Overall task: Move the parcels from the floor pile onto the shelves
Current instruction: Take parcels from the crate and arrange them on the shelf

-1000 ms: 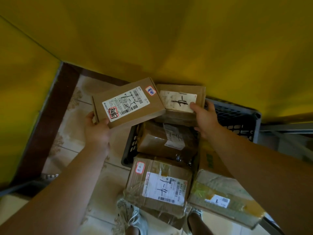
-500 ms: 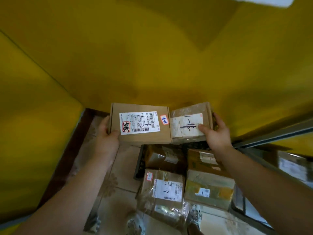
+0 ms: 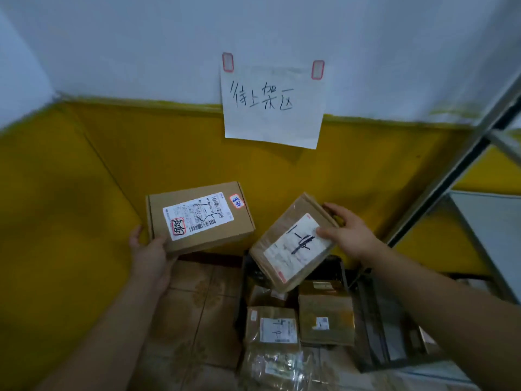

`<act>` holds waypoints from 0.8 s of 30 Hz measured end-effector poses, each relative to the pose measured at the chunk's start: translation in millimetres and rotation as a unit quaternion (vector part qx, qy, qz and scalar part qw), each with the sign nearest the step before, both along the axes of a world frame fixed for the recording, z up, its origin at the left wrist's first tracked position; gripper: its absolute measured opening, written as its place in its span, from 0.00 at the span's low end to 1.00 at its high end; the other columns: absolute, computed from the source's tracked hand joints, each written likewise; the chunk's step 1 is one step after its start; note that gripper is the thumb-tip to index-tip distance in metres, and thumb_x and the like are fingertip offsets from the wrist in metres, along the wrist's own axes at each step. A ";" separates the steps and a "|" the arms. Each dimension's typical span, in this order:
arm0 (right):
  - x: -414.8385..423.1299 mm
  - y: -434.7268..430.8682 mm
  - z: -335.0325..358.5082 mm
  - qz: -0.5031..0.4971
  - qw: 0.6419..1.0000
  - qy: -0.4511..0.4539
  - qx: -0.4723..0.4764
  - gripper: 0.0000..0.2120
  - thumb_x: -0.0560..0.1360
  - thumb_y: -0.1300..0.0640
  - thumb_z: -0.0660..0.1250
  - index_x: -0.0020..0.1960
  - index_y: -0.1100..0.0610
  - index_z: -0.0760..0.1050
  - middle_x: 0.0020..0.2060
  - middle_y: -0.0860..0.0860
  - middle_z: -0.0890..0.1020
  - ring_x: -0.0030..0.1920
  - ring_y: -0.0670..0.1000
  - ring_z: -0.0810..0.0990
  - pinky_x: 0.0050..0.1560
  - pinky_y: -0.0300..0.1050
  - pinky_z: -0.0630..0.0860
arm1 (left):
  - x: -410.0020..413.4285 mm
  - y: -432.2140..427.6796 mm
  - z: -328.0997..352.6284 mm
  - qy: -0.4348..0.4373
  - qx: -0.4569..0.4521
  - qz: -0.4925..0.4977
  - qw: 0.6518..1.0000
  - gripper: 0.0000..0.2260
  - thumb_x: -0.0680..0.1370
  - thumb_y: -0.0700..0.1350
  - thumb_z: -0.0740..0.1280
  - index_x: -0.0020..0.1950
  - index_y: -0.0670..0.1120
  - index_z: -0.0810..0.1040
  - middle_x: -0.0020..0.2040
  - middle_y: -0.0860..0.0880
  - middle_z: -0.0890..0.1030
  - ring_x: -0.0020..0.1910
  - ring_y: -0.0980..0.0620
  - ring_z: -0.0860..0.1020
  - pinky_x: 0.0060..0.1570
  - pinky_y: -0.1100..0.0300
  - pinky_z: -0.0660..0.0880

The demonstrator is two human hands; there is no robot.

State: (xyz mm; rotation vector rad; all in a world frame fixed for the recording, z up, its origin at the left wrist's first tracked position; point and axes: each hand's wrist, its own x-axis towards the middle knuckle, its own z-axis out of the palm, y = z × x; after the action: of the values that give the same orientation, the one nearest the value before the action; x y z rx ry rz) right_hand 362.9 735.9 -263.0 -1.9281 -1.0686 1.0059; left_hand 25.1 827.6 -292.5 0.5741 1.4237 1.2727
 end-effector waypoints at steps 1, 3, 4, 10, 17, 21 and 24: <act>1.4 -9.3 13.5 0.005 1.000 0.004 0.012 0.31 0.74 0.56 0.73 0.74 0.49 0.66 0.63 0.49 0.71 0.55 0.51 0.74 0.53 0.46 0.73 | 1.9 -14.0 8.6 -0.005 -0.001 0.005 1.000 0.30 0.79 0.32 0.60 0.76 0.54 0.58 0.61 0.46 0.75 0.57 0.45 0.77 0.56 0.46 0.76; 5.5 -27.3 36.4 0.017 0.999 0.016 0.036 0.30 0.73 0.56 0.74 0.73 0.48 0.68 0.64 0.49 0.73 0.58 0.53 0.75 0.58 0.52 0.74 | 8.6 -41.5 21.2 0.006 0.002 0.016 1.000 0.27 0.79 0.34 0.61 0.75 0.52 0.60 0.63 0.46 0.76 0.57 0.46 0.77 0.58 0.47 0.75; 7.5 -37.1 46.4 0.024 0.998 0.024 0.048 0.30 0.73 0.56 0.74 0.72 0.47 0.69 0.65 0.50 0.73 0.58 0.54 0.76 0.59 0.54 0.75 | 13.2 -55.5 26.1 0.017 0.004 0.019 1.000 0.26 0.79 0.36 0.63 0.74 0.51 0.62 0.63 0.45 0.77 0.58 0.45 0.78 0.60 0.47 0.75; 16.1 -107.9 93.1 0.024 0.991 0.088 0.102 0.27 0.74 0.60 0.72 0.70 0.46 0.70 0.59 0.49 0.76 0.51 0.49 0.78 0.41 0.43 0.74 | 47.6 -151.5 67.4 0.012 0.032 -0.061 0.998 0.39 0.75 0.31 0.65 0.76 0.60 0.53 0.59 0.47 0.79 0.53 0.44 0.80 0.42 0.50 0.79; 18.1 -175.9 130.3 0.023 0.988 0.099 0.114 0.21 0.74 0.60 0.71 0.63 0.44 0.75 0.53 0.49 0.81 0.53 0.56 0.79 0.56 0.58 0.77 | 43.0 -214.6 108.7 0.037 0.073 -0.141 0.987 0.49 0.73 0.25 0.63 0.75 0.68 0.45 0.60 0.45 0.77 0.56 0.39 0.78 0.41 0.43 0.80; 0.7 -207.1 144.5 0.017 0.988 0.089 0.123 0.20 0.74 0.59 0.71 0.63 0.46 0.77 0.53 0.50 0.82 0.54 0.57 0.80 0.59 0.60 0.77 | 38.0 -236.1 131.0 0.014 0.123 -0.130 0.984 0.41 0.73 0.23 0.60 0.74 0.59 0.54 0.52 0.48 0.75 0.54 0.42 0.77 0.44 0.46 0.78; -20.0 -226.8 153.5 -0.007 0.985 0.095 0.143 0.13 0.74 0.58 0.71 0.55 0.44 0.79 0.52 0.52 0.83 0.55 0.60 0.80 0.60 0.63 0.76 | 23.8 -249.4 138.5 0.016 0.133 -0.126 0.983 0.36 0.73 0.24 0.60 0.73 0.54 0.55 0.51 0.49 0.74 0.49 0.46 0.76 0.40 0.50 0.76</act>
State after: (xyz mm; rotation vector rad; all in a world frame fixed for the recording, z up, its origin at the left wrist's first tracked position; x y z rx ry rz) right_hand 342.9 509.1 -109.5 -1.5752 -1.0264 0.9494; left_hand 48.9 578.2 -154.0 0.9286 1.1714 1.2601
